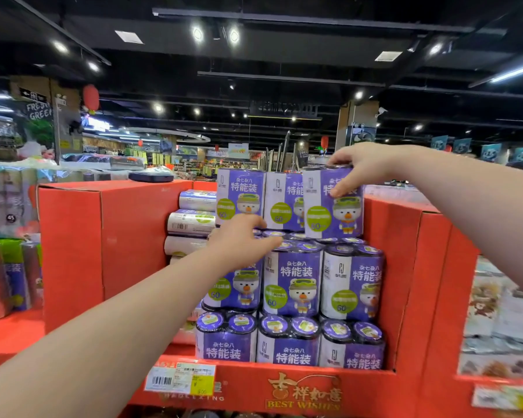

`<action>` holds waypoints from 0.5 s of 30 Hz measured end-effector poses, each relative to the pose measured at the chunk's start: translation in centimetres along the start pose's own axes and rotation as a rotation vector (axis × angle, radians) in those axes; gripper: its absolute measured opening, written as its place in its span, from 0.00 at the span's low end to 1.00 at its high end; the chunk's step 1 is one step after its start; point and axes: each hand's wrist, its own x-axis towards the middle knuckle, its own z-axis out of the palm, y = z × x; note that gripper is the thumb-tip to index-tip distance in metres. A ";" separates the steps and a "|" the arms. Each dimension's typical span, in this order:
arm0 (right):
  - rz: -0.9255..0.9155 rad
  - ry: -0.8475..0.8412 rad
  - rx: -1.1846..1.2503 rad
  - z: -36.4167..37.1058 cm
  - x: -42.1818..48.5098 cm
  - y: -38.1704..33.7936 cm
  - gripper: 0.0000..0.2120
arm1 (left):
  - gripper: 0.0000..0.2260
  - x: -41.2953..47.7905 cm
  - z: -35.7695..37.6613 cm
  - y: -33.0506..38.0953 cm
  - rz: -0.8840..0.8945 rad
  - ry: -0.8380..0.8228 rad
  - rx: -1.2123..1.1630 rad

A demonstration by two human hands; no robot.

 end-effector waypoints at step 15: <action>0.090 0.067 -0.164 2.4 0.6 2.6 0.37 | 0.22 0.5 1.8 -1.5 0.126 0.004 0.454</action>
